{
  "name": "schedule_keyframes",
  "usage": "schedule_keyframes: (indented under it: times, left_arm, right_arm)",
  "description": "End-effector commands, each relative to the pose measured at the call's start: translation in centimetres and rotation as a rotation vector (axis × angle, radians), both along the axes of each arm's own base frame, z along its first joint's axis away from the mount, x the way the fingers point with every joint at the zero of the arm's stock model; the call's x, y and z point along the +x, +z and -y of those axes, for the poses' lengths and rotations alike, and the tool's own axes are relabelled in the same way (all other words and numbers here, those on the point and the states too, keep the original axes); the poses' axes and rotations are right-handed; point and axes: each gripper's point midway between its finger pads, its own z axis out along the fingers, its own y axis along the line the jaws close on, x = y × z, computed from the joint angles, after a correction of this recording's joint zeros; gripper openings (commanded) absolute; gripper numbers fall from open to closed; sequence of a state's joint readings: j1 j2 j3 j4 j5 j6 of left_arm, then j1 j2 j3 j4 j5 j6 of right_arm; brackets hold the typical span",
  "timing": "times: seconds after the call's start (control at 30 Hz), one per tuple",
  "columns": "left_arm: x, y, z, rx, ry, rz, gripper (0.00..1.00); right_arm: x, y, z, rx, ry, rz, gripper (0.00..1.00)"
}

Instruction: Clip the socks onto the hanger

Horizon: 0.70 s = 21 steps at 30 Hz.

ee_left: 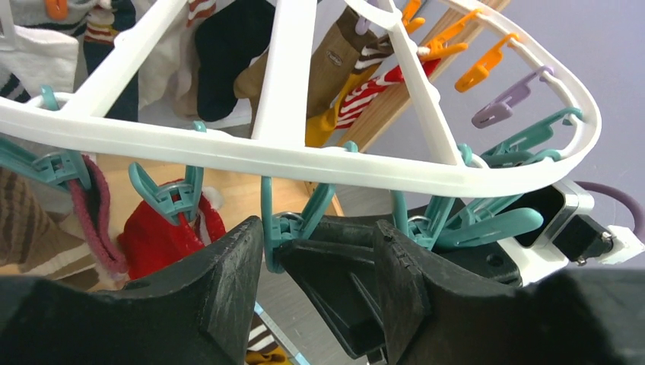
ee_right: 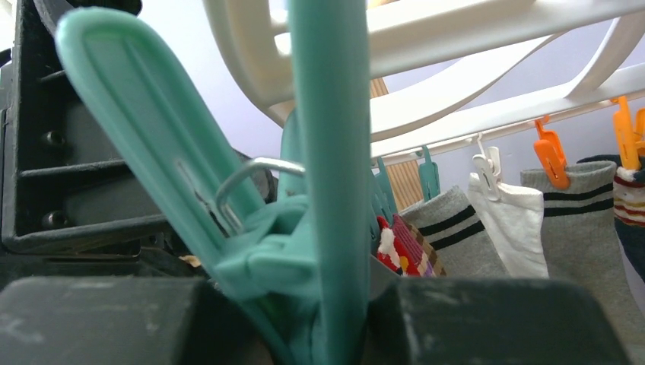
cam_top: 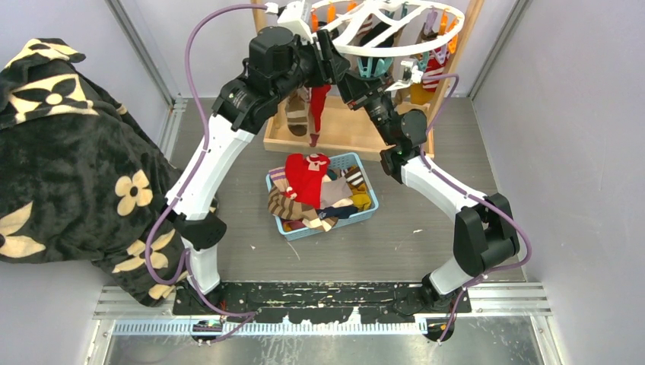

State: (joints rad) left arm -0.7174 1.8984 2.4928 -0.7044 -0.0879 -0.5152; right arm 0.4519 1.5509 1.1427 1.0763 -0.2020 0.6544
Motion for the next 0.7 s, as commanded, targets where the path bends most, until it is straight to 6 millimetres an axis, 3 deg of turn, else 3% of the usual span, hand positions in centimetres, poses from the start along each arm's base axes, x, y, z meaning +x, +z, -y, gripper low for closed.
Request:
schedule_keyframes:
  times: [0.0,0.27,0.67]
  left_arm:
    - [0.6,3.8,-0.8,-0.066,0.04,0.111,0.55]
    - [1.3,3.6,-0.6,-0.068,0.044,0.115,0.55]
    - [2.6,3.6,-1.6,-0.065,0.099,0.126,0.46]
  right_arm:
    - [-3.6,4.8,-0.1,0.025,0.051,0.147,0.2]
    - [-3.9,5.1,-0.5,0.018,0.068,0.149,0.19]
    - [-3.9,4.8,-1.3,-0.003,0.09,0.137,0.19]
